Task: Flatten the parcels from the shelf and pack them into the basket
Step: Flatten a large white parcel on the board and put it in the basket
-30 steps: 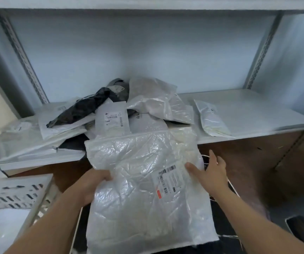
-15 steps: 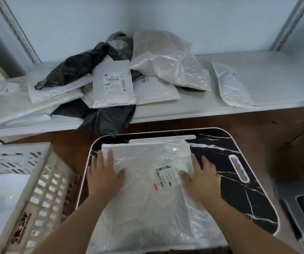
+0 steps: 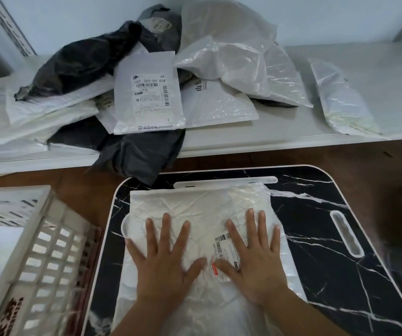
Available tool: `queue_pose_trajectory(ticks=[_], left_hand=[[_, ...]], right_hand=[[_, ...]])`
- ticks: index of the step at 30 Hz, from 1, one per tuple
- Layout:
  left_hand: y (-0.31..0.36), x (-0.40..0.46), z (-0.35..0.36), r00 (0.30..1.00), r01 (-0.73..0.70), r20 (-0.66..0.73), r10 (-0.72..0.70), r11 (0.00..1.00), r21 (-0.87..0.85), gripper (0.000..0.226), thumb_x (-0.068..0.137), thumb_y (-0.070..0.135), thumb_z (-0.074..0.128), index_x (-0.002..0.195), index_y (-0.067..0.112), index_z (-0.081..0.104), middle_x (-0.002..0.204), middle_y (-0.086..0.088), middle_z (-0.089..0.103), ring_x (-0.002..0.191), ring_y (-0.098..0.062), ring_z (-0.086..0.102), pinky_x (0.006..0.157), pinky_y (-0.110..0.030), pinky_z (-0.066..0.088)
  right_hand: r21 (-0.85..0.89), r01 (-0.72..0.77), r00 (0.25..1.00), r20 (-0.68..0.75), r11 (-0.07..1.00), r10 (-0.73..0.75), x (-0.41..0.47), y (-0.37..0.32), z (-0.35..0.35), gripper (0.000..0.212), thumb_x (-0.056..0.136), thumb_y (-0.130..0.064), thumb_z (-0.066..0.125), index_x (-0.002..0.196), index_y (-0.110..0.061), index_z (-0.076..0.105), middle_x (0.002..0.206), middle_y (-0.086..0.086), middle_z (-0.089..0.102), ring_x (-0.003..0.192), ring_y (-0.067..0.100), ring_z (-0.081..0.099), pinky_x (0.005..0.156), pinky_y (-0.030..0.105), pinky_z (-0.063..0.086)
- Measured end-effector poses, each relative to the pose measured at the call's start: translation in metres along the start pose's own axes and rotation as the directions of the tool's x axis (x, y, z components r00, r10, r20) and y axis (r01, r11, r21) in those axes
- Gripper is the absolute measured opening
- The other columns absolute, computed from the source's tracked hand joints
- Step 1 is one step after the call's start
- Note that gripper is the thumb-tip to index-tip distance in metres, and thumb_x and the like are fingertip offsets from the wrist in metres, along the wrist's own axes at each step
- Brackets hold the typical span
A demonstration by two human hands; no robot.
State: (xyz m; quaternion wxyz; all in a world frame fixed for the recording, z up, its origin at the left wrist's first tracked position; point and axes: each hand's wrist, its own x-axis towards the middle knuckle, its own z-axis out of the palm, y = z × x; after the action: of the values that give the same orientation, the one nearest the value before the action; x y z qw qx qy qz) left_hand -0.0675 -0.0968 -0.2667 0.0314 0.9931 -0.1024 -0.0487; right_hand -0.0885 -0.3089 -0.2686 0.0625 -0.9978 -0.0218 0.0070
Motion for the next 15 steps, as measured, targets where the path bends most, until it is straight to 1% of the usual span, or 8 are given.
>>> queue_pose_trajectory(ticks=[3,6,10,13,15], left_hand=[[0.001,0.002,0.0038,1.0,0.007,-0.003,-0.007,1.0,0.015,0.08,0.085,0.08,0.024,0.151,0.035,0.022,0.162,-0.007,0.01,0.147,-0.041,0.006,0.1,-0.078,0.017],[0.0023,0.0046,0.0054,1.0,0.02,0.004,-0.021,0.999,0.029,0.081,0.084,0.081,0.025,0.151,0.035,0.025,0.161,-0.007,0.014,0.146,-0.041,0.009,0.1,-0.077,0.019],[0.0031,0.0067,0.0054,0.999,0.027,0.033,-0.028,0.999,0.033,0.079,0.084,0.081,0.025,0.149,0.036,0.028,0.159,-0.008,0.02,0.146,-0.041,0.012,0.098,-0.078,0.021],[0.0031,0.0075,0.0055,0.998,0.032,0.053,-0.033,0.999,0.023,0.077,0.084,0.081,0.025,0.147,0.036,0.032,0.158,-0.008,0.026,0.145,-0.041,0.013,0.099,-0.078,0.02],[0.0037,0.0077,0.0036,0.998,0.023,0.064,-0.023,1.0,0.003,0.075,0.085,0.08,0.024,0.144,0.035,0.038,0.155,-0.009,0.031,0.144,-0.041,0.016,0.1,-0.076,0.017]], right_hand=[[-0.028,0.011,1.0,0.011,1.0,-0.011,0.0012,0.001,0.0032,0.082,0.087,-0.081,0.023,0.154,-0.033,0.016,0.161,0.017,0.005,0.146,0.043,0.005,0.107,0.066,0.012],[-0.053,0.014,0.999,0.035,0.999,-0.012,0.0027,0.0016,0.0046,0.079,0.087,-0.08,0.024,0.153,-0.035,0.021,0.16,0.017,0.012,0.146,0.044,0.009,0.105,0.068,0.015],[-0.059,-0.008,0.996,0.093,0.998,0.013,0.0036,0.0001,0.0033,0.077,0.087,-0.08,0.025,0.15,-0.037,0.028,0.159,0.015,0.019,0.145,0.044,0.012,0.105,0.068,0.015],[-0.063,-0.013,0.991,0.13,0.998,0.021,0.0045,-0.0012,0.0003,0.075,0.087,-0.08,0.025,0.148,-0.037,0.033,0.157,0.016,0.027,0.144,0.045,0.016,0.104,0.068,0.016],[-0.041,-0.031,0.99,0.136,0.999,0.036,0.0064,-0.0037,-0.0021,0.074,0.087,-0.081,0.025,0.146,-0.038,0.036,0.153,0.017,0.035,0.144,0.043,0.017,0.105,0.068,0.014]])
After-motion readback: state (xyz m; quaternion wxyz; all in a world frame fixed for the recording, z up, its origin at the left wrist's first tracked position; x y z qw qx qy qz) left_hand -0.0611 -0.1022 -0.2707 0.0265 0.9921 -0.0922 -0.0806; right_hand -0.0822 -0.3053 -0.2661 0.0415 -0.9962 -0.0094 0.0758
